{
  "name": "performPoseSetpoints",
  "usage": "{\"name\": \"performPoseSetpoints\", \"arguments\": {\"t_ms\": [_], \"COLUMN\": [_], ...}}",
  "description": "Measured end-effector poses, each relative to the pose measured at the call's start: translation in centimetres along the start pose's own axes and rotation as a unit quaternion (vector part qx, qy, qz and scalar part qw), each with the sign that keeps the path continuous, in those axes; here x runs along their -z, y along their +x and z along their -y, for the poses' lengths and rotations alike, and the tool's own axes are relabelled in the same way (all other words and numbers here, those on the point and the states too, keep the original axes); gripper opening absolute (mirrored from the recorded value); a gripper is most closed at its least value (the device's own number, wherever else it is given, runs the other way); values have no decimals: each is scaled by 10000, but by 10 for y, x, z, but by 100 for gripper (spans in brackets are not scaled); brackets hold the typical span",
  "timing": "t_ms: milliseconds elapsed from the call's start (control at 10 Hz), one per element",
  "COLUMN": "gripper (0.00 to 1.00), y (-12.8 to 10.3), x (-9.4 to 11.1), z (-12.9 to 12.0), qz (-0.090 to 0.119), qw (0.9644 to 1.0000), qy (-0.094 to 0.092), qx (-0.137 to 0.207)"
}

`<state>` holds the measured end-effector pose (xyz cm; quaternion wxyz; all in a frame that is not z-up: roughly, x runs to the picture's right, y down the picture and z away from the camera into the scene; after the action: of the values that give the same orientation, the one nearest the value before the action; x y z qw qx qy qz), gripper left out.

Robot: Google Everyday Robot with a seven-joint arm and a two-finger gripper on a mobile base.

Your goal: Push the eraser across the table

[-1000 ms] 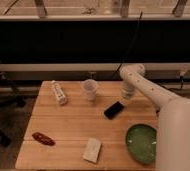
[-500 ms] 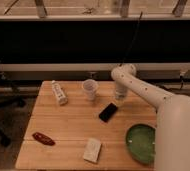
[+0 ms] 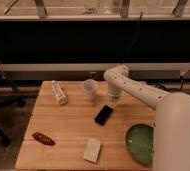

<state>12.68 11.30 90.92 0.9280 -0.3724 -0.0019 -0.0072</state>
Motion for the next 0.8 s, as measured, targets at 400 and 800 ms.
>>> {"name": "performPoseSetpoints", "arguments": {"t_ms": [400, 800], "gripper": [0, 0], "y": [23, 18], "x": [-10, -16], "z": [-4, -17], "qz": [-196, -261], "qw": [9993, 9979], "qy": [-294, -480], "qx": [75, 351]}}
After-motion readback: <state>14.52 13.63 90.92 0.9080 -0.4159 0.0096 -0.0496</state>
